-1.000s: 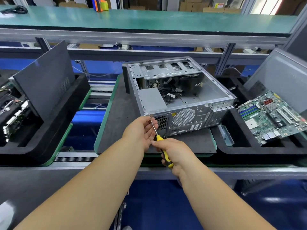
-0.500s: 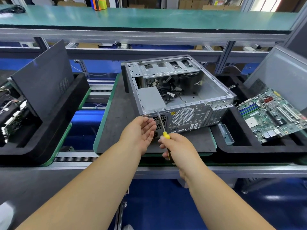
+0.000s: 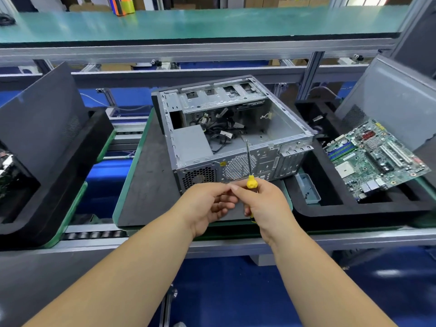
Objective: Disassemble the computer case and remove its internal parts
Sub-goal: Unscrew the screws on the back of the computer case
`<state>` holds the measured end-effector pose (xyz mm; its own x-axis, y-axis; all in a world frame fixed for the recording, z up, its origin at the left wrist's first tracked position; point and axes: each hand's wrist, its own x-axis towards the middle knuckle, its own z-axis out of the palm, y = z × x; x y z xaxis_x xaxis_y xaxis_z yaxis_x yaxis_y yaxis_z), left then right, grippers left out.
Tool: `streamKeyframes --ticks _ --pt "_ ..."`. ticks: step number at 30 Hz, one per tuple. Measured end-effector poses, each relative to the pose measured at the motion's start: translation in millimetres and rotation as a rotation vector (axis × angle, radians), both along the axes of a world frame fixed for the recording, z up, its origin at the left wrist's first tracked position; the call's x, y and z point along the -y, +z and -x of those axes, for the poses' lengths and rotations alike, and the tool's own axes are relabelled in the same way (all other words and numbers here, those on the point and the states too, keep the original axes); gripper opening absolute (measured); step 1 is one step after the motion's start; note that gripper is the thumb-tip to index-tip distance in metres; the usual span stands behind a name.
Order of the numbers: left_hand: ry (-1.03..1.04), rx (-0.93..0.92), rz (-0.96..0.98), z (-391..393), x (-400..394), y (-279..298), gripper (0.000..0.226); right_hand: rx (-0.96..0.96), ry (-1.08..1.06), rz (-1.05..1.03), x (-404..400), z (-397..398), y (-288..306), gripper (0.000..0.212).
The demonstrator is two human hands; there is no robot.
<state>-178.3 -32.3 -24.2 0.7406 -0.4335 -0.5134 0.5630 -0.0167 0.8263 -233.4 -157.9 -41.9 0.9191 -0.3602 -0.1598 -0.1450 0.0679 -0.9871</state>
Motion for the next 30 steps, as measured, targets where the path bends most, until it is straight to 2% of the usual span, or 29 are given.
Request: streamKeyframes --ticks 5,8,14,20,27,30 --pt "-0.024 0.035 -0.046 4.5 30.5 -3.4 0.025 -0.008 -0.114 0.051 34.5 6.7 -5.9 0.005" --pt "-0.054 0.122 -0.11 3.9 45.3 -2.5 0.027 -0.084 -0.263 0.135 69.1 10.4 -14.0 0.005" --pt "-0.05 0.193 -0.131 2.8 62.5 -2.6 0.023 -0.154 -0.587 0.092 153.5 9.8 -25.7 0.011" --pt "-0.005 0.181 -0.138 1.2 68.8 -9.6 0.018 -0.137 -0.469 0.035 201.1 -9.8 -18.5 0.04" --pt "0.026 0.13 -0.166 5.1 64.4 -13.5 0.017 -0.173 -0.431 -0.015 165.8 3.5 -33.6 0.015" --pt "0.022 0.27 -0.241 8.2 57.4 -14.7 0.02 -0.174 -0.356 -0.017 139.6 8.9 -41.1 0.007"
